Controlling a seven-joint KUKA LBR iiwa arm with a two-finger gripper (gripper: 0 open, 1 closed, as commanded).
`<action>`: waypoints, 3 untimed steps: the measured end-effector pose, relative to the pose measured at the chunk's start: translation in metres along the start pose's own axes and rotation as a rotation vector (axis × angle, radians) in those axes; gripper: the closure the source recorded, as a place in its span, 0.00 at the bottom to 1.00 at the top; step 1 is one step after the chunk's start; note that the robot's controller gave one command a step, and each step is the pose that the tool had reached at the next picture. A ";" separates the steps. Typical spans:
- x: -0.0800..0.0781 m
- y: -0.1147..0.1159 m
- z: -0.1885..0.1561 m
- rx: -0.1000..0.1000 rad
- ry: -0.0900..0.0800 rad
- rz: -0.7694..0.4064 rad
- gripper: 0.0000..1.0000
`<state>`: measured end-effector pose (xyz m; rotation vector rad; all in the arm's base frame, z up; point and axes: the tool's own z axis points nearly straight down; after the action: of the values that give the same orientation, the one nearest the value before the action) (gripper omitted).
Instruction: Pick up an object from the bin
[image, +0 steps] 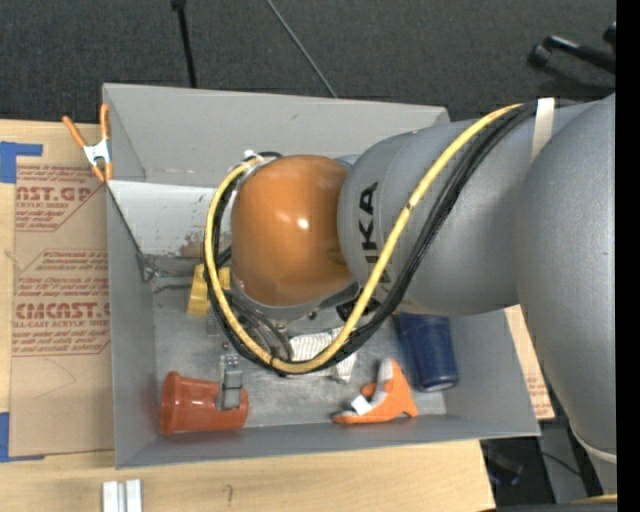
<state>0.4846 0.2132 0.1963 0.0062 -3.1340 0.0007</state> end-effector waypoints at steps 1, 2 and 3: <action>-0.002 -0.001 -0.004 -0.002 -0.008 0.002 0.00; -0.007 -0.024 0.050 -0.003 -0.014 -0.042 0.00; -0.022 -0.039 0.105 -0.005 -0.023 0.249 1.00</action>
Offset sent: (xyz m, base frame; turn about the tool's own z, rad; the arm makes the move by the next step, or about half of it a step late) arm 0.0107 -0.0560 -0.1263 -0.0954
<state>0.5058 0.1744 0.0913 -0.3854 -3.1338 -0.0065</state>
